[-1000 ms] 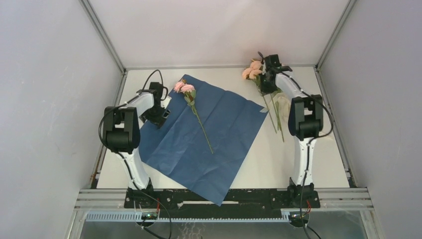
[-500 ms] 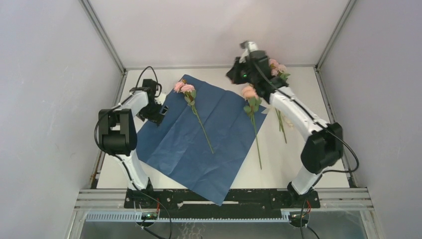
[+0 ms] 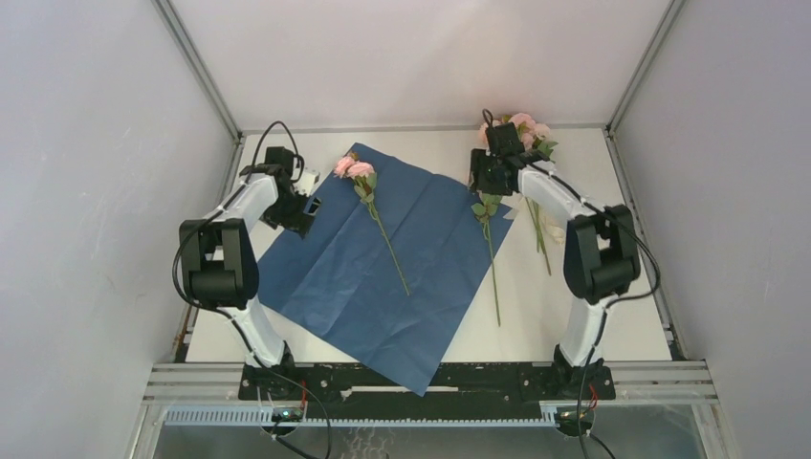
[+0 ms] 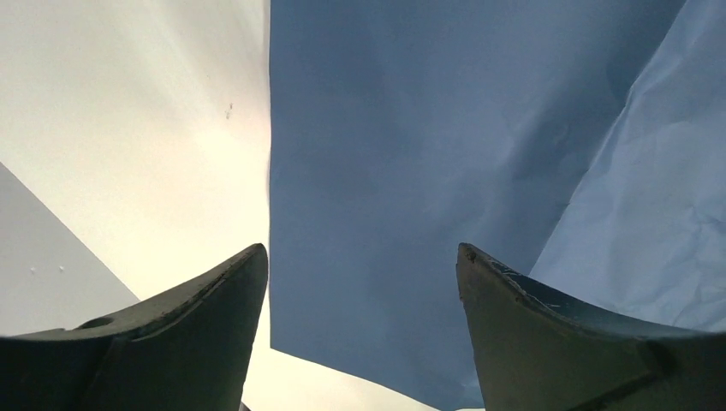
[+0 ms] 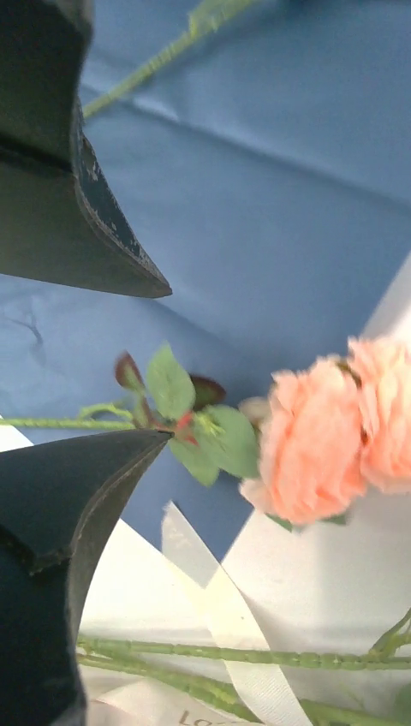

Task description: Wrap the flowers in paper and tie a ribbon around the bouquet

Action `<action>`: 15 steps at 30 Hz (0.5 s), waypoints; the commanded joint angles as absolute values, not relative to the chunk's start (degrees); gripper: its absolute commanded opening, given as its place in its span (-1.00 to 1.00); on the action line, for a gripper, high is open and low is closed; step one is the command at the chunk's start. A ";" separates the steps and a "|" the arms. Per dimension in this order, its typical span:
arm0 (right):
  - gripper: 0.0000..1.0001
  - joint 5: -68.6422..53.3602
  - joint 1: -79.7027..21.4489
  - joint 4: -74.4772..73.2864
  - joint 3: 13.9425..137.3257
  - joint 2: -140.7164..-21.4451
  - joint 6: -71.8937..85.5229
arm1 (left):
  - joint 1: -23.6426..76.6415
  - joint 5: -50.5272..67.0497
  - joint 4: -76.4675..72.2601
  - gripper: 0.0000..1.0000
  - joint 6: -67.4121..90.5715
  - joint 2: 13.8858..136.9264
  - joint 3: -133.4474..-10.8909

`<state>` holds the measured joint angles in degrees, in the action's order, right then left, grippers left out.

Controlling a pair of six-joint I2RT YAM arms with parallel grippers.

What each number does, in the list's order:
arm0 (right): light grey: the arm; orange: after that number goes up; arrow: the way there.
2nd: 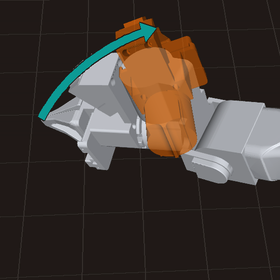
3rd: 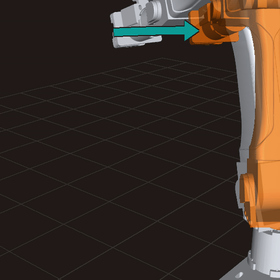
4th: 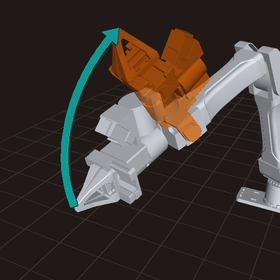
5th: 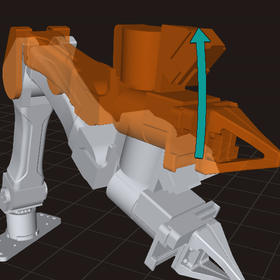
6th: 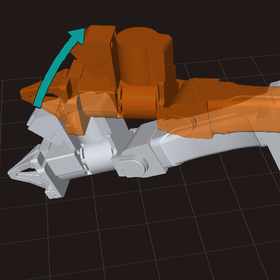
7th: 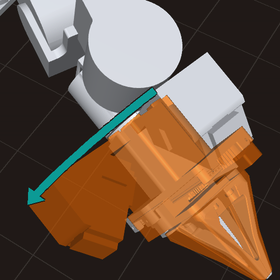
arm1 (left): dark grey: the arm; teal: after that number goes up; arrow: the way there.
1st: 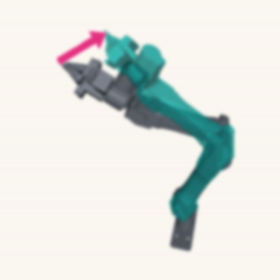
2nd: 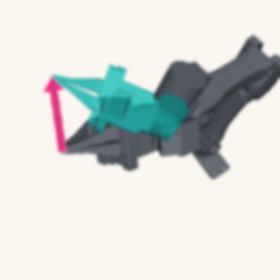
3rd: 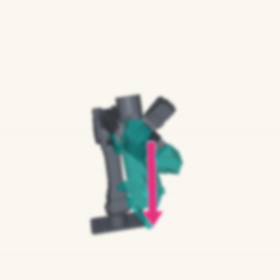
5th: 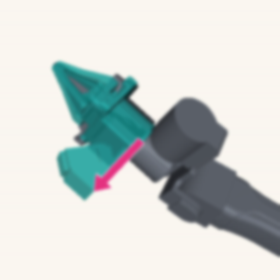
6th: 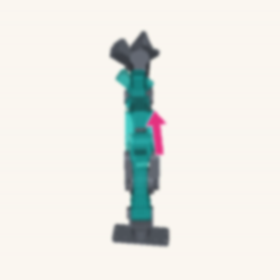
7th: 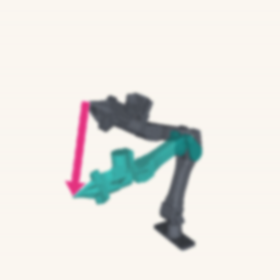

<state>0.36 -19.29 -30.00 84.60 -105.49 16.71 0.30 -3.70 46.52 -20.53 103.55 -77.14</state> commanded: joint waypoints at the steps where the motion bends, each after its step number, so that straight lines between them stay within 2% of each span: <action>1: 0.29 1.26 -18.36 -35.51 90.13 -114.52 14.32 | 0.44 -2.04 47.26 0.72 -20.04 101.33 -77.21; 7: -0.07 2.68 -17.06 -35.91 92.34 -119.89 14.04 | 0.44 -2.71 46.68 0.72 -20.31 100.73 -75.86; 11: -0.52 1.73 -16.12 -36.10 92.35 -119.67 13.24 | 0.44 -2.81 46.69 0.72 -20.58 100.63 -75.84; 14: -0.97 2.22 -15.53 -37.40 93.23 -118.15 11.73 | 0.44 -2.69 46.79 0.73 -20.74 100.72 -76.43; 15: -1.00 3.08 -15.25 -37.84 93.51 -116.97 11.17 | 0.40 -2.53 46.84 0.73 -20.75 100.72 -76.60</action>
